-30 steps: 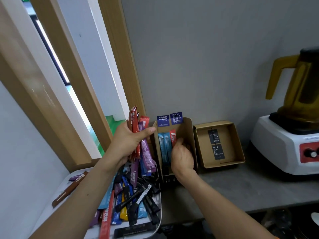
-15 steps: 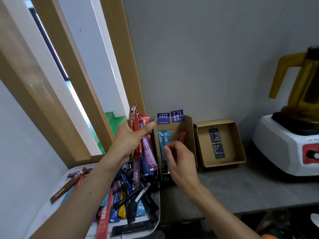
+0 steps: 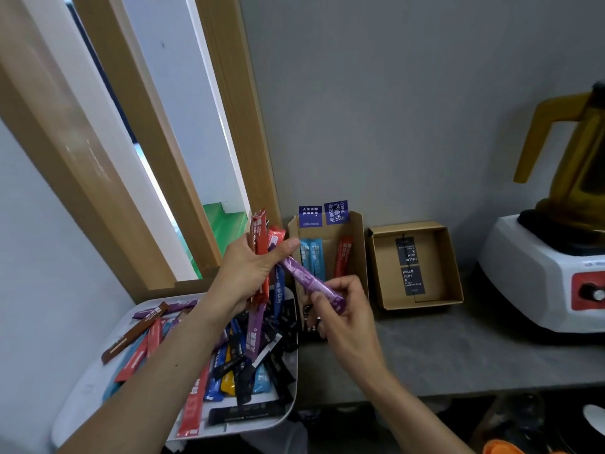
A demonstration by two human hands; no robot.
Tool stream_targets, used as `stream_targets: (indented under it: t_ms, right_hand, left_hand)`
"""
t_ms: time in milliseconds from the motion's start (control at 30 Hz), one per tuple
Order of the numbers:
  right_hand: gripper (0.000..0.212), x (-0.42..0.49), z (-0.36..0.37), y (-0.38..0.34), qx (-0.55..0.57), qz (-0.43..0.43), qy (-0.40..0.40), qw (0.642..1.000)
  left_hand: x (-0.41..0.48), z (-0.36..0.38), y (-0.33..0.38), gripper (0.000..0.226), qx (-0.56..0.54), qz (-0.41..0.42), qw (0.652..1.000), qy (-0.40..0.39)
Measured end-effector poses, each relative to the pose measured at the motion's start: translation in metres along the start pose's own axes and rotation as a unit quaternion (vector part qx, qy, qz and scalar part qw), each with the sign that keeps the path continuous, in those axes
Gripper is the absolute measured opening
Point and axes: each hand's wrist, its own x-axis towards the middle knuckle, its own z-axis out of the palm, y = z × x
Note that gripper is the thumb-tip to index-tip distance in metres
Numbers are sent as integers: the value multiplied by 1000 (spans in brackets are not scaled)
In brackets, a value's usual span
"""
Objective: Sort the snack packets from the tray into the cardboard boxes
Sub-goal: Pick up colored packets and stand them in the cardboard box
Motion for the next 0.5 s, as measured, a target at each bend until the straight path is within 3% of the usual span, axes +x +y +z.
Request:
stream_targets:
  t_ms: [100,233,400,500]
  right_hand:
    - [16,-4,0,-1,40,-19,-5,999]
    - [17,-2,8,-2,169,22,-23,985]
    - [23,2,0,11,10,-48,-1,999]
    - [21,0,-5,19,-14,-63,-5,998]
  left_hand:
    - [-5,-1,-2,49,-5,-32,999,-22]
    - [-9,-1,-5,64,-40,-50,996,-63]
    - [-10,-5,-2,55,-78,-33,996,-18]
    - [-7,-9,0,34,-73,-23,997,-3]
